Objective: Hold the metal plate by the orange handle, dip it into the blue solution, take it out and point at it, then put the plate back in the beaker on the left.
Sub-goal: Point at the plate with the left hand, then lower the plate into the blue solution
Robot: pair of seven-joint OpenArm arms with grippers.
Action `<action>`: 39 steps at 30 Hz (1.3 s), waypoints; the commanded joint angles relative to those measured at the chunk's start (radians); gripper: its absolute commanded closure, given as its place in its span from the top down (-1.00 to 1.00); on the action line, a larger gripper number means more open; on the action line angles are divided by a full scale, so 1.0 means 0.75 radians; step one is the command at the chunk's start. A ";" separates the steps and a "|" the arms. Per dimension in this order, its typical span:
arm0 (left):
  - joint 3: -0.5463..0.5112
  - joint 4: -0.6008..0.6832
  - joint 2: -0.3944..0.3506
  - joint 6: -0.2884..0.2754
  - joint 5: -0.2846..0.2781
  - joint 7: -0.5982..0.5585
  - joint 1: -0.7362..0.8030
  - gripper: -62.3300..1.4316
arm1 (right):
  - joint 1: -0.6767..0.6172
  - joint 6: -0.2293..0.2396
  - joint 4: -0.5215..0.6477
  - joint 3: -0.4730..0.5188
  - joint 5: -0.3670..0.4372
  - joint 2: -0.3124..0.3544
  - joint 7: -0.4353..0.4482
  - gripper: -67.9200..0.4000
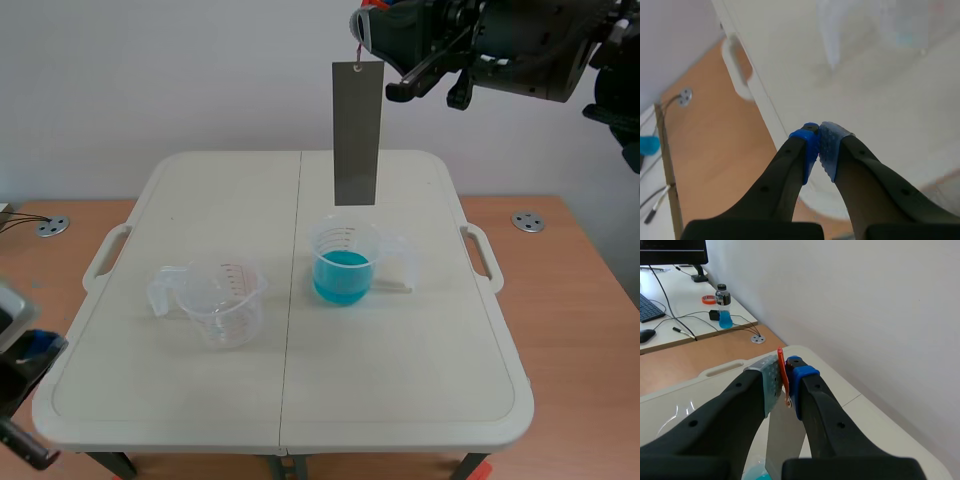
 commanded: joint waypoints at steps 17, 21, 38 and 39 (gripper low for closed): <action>-0.140 0.018 -0.082 0.105 -0.073 -0.067 0.523 -0.87 | 0.019 0.031 -0.128 0.009 0.016 -0.013 0.080 -0.95; -0.140 0.018 -0.082 0.104 -0.073 -0.070 0.591 -0.87 | 0.019 0.031 -0.169 0.009 0.016 -0.022 0.087 -0.95; -0.140 0.018 -0.082 0.104 -0.073 -0.061 0.666 -0.87 | 0.019 0.031 -0.261 -0.081 -0.030 -0.026 0.195 -0.95; -0.140 0.018 -0.082 0.104 -0.073 -0.061 0.666 -0.87 | 0.019 0.031 -0.269 -0.081 -0.030 -0.026 0.196 -0.95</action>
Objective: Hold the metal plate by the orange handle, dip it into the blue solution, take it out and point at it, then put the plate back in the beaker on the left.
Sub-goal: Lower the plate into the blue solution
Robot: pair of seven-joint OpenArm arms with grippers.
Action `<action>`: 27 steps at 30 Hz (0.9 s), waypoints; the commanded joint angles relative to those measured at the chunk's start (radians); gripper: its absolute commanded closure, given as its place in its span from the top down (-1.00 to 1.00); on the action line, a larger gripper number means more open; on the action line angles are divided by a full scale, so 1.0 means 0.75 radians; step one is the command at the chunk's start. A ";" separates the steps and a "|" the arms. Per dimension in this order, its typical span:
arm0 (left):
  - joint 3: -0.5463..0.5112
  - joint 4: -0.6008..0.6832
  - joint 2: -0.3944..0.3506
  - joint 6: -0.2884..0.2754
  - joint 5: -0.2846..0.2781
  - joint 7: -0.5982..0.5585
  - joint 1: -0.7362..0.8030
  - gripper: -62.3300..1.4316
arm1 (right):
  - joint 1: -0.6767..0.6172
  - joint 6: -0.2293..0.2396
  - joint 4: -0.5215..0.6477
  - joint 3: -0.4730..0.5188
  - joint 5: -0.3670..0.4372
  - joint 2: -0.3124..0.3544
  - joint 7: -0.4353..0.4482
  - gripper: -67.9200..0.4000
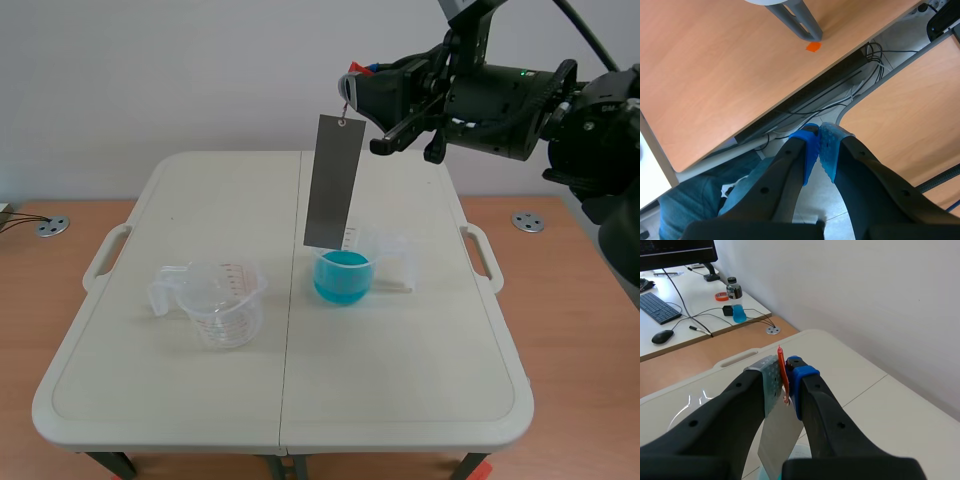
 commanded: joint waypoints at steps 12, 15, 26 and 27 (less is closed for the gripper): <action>-0.011 0.017 0.007 0.001 -0.004 -0.017 0.007 -0.87 | 0.023 0.010 -0.041 0.013 -0.032 0.004 0.109 -0.95; -0.011 0.017 0.007 0.001 -0.004 -0.017 0.007 -0.87 | 0.048 0.010 -0.041 0.017 -0.032 0.004 0.145 -0.95; -0.011 0.017 0.007 -0.004 -0.004 -0.016 0.007 -0.87 | 0.058 0.010 -0.041 0.017 -0.081 0.004 0.133 -0.95; -0.011 0.017 0.007 -0.004 -0.004 -0.016 0.007 -0.87 | 0.058 0.010 -0.041 0.017 -0.082 0.004 0.128 -0.95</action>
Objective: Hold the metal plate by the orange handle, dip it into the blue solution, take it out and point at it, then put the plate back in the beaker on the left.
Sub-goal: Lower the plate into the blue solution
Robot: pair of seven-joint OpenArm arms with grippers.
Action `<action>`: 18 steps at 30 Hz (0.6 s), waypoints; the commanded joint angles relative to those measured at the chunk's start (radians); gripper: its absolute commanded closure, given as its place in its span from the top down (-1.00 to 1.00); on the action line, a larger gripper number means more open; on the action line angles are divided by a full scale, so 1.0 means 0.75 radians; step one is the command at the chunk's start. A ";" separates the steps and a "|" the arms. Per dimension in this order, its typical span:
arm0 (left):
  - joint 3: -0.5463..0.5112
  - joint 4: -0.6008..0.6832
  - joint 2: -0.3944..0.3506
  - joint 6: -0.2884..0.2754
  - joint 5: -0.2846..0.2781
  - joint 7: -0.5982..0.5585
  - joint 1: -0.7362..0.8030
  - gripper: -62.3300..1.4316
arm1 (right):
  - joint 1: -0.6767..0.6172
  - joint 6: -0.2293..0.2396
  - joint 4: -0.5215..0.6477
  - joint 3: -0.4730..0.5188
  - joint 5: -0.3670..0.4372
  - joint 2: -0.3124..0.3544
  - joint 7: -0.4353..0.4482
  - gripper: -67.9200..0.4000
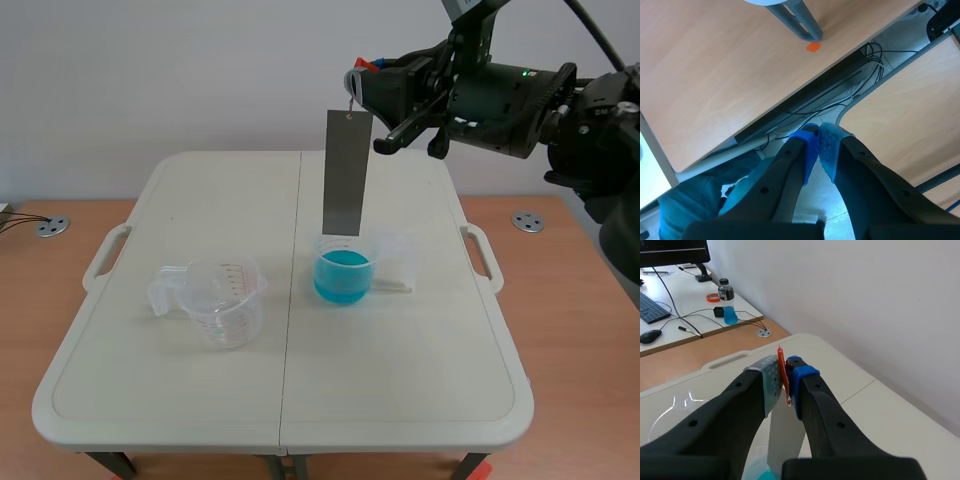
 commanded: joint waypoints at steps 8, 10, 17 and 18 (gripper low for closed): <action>-0.011 0.017 0.007 -0.002 -0.004 -0.013 0.007 -0.87 | 0.012 0.010 0.003 0.015 0.006 0.001 0.012 -0.95; -0.011 0.017 0.007 -0.002 -0.004 -0.012 0.007 -0.87 | 0.004 0.010 -0.009 0.015 0.003 -0.002 0.016 -0.95; -0.011 0.017 0.007 -0.003 -0.004 -0.012 0.007 -0.87 | -0.011 0.010 -0.120 0.015 -0.008 -0.031 0.035 -0.95; -0.011 0.017 0.007 -0.003 -0.004 -0.012 0.007 -0.87 | -0.010 0.010 -0.137 0.015 -0.008 -0.035 0.039 -0.95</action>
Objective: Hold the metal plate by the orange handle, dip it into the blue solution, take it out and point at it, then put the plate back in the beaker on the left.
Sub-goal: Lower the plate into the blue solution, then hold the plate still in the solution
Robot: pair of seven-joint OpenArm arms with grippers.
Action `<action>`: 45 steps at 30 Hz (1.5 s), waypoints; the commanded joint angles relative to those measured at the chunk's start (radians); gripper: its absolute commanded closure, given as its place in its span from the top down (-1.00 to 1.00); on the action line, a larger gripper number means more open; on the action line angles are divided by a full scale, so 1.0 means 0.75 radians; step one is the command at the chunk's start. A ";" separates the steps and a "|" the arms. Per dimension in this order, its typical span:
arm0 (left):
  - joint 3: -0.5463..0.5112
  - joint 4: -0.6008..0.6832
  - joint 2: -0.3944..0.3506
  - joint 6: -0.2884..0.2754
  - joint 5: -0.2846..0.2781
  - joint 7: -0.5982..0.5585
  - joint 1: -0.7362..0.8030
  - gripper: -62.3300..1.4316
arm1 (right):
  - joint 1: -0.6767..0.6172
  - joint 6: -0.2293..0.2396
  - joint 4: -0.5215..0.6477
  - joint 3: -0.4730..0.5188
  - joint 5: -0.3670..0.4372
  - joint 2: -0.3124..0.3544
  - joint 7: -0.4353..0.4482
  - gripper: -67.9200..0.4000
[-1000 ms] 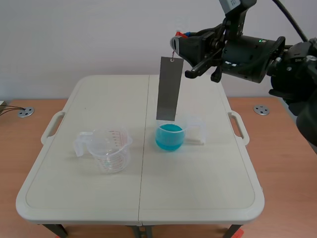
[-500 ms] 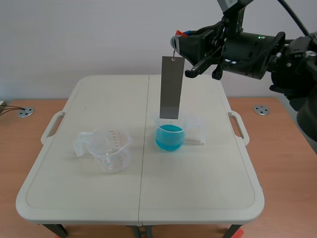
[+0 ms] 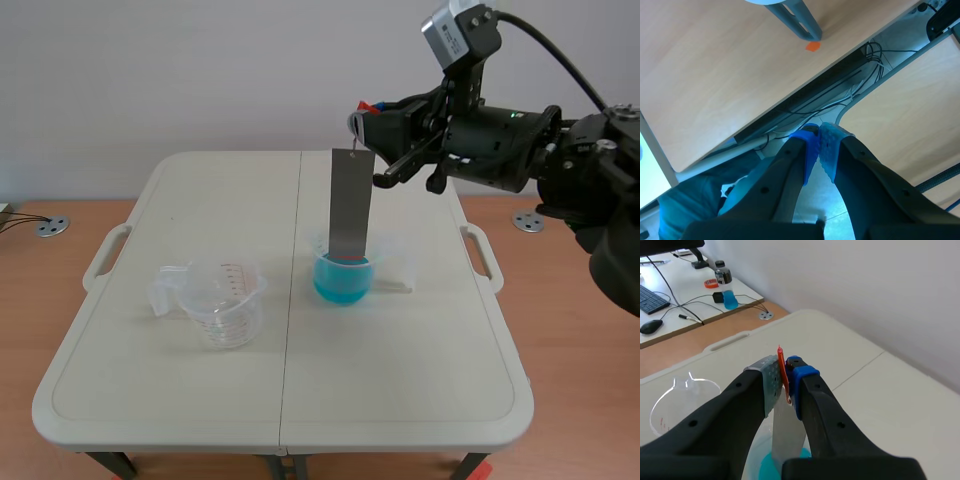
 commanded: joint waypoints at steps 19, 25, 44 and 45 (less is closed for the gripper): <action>-0.011 0.017 0.007 -0.003 -0.003 -0.014 0.007 -0.87 | 0.020 0.010 -0.229 0.007 -0.287 -0.079 0.245 -0.95; -0.011 0.017 0.007 -0.003 -0.003 -0.014 0.007 -0.87 | 0.020 0.010 -0.243 0.007 -0.306 -0.079 0.255 -0.95; -0.011 0.017 0.007 -0.003 -0.003 -0.003 0.007 -0.87 | 0.020 0.010 -0.243 0.007 -0.331 -0.079 0.255 -0.95; -0.011 0.017 0.007 -0.003 -0.003 -0.003 0.007 -0.87 | 0.020 0.010 -0.243 0.007 -0.331 -0.079 0.255 -0.95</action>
